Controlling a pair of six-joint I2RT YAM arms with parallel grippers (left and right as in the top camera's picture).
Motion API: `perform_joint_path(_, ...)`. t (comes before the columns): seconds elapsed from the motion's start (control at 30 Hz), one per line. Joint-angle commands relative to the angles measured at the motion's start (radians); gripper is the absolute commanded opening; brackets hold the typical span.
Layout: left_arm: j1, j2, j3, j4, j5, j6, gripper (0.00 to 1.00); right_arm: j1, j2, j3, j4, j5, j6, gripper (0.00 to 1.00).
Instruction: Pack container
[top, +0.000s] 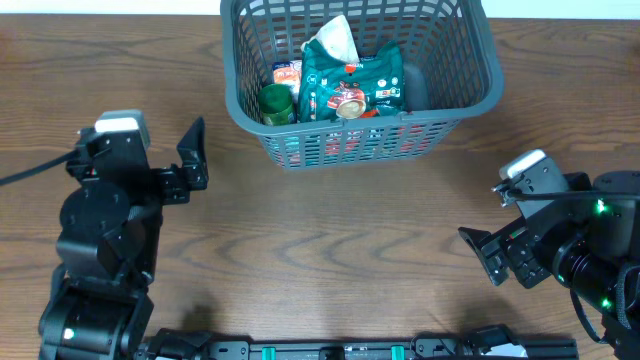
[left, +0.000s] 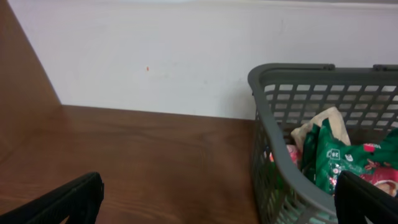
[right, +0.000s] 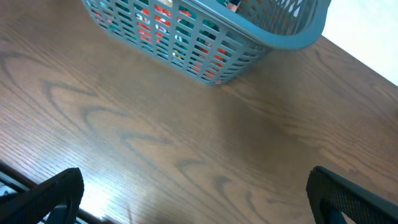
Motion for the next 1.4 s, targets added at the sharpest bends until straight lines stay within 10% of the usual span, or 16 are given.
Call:
perform_joint_path(0.0,0.005,0.002,0.022,-0.021,-0.016,0.006,0.99,0.003,-0.001,0.001,-0.001,0.002,0.013,0.99)
perform_joint_path(0.7,0.009,-0.015,0.017,-0.403,-0.027,-0.022,0.98,0.003,-0.001,0.001,-0.001,0.002,0.013,0.99)
perform_joint_path(1.37,0.306,-0.668,-0.539,-0.349,-0.010,-0.270,0.99,0.003,-0.001,0.001,-0.001,0.003,0.013,0.99)
